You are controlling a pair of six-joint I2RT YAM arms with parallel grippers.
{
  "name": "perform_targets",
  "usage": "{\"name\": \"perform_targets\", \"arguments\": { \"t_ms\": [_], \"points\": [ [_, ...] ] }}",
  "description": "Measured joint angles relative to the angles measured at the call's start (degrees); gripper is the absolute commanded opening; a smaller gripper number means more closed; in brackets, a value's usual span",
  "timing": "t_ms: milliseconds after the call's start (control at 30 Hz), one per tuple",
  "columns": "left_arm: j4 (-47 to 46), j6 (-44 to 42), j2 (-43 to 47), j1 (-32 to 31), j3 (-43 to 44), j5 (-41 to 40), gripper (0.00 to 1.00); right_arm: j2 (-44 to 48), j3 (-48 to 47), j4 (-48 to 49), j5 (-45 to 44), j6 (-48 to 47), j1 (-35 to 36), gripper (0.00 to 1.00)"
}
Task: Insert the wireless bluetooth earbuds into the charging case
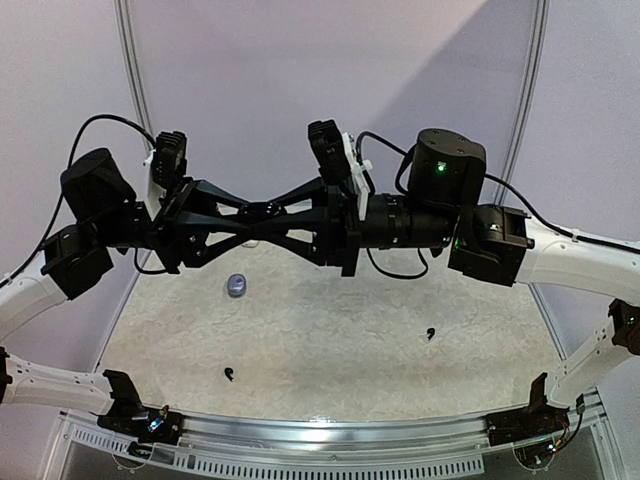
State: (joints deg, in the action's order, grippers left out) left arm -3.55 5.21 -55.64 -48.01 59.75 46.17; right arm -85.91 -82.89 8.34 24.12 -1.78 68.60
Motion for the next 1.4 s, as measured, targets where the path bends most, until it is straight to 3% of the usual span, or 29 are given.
{"name": "perform_targets", "arguments": {
  "t_ms": [100, 200, 733, 1233, 1400],
  "points": [
    [-1.3, 0.0, 0.0, 0.0, -0.2, -0.6, 0.29, 0.0, 0.0, 0.5, -0.7, 0.2, 0.0, 0.00],
    [-1.9, 0.6, 0.0, 0.0, -0.3, -1.5, 0.42, 0.0, 0.0, 1.2, -1.4, 0.3, 0.0, 0.00],
    [-1.7, 0.5, 0.0, -0.1, -1.6, -1.0, 0.40, 0.0, -1.5, 1.5, -3.3, 0.2, 0.0, 0.00],
    [-0.5, 0.7, -1.0, -0.1, -1.6, -2.3, 0.29, -0.5, -1.9, -1.2, -5.2, -0.1, 0.0, 0.00],
    [0.8, 0.4, -1.0, -0.1, -1.6, -2.9, 0.19, -0.9, -2.5, -3.2, -5.5, -0.2, 0.1, 0.00]
  ]
}}
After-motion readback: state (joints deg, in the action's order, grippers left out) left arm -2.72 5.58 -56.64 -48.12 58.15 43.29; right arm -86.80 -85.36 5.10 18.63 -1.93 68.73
